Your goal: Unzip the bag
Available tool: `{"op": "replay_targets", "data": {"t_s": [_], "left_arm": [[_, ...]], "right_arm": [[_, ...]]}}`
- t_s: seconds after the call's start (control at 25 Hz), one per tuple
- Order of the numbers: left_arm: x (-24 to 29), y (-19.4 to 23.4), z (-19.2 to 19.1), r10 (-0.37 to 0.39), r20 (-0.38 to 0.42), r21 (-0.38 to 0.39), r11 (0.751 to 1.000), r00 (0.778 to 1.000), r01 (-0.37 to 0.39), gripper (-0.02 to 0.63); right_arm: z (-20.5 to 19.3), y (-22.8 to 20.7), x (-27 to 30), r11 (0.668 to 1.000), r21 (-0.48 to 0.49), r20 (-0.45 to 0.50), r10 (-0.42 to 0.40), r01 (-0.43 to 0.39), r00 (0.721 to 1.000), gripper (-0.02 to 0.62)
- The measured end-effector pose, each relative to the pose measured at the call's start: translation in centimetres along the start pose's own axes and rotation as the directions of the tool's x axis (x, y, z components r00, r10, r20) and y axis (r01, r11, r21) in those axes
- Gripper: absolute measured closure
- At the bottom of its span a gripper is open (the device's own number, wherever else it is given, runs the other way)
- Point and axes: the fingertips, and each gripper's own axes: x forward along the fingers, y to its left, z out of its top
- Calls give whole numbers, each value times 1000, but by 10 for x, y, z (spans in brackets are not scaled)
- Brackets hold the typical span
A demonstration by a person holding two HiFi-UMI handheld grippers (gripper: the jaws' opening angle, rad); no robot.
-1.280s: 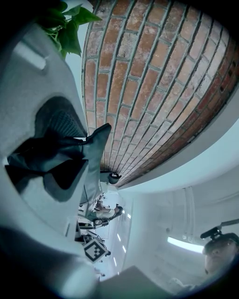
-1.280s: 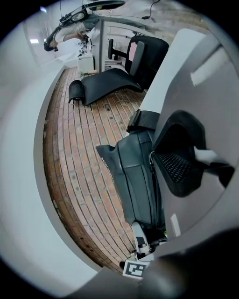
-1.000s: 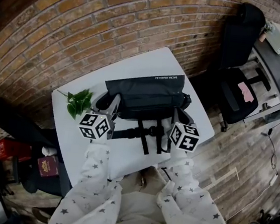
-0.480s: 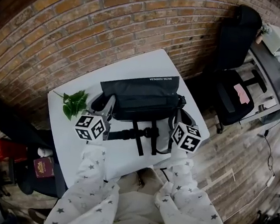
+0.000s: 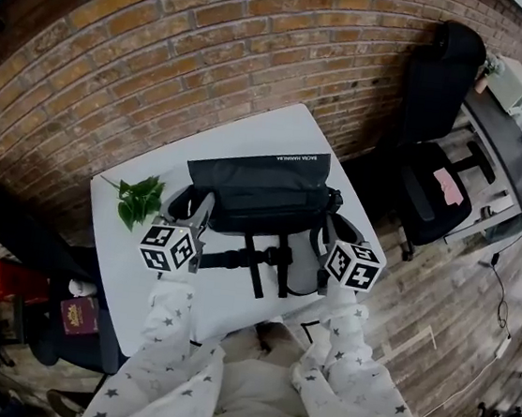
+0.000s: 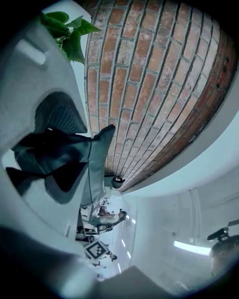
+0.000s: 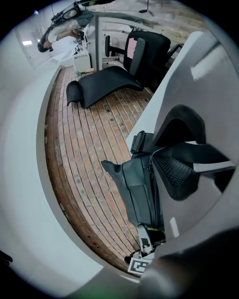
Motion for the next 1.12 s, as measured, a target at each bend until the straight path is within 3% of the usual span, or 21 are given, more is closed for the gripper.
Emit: {"op": "replay_targets", "data": {"t_s": [0.2,0.32,0.52,0.6,1.12], "left_arm": [[-21,-3,9,40,36,-1,999,999,-40,426],[-36,-5,12,76,43,16,997,996,-77,492],[-45,-16,17,82,55,47,995,995,-84,577],[-47,-22,19,77,56,55,995,995,-80,606],[-62,-53,56,74,131,64,994,989,-83,607]], "right_arm": [[11,5,-13,994,-38,32,101,-100,994,428],[24,9,-25,988,-78,70,141,-136,987,461],[44,23,-34,974,-119,112,205,-191,972,584],[51,30,-36,968,-126,128,233,-218,964,584],[95,63,-65,927,-204,199,354,-315,914,586]]}}
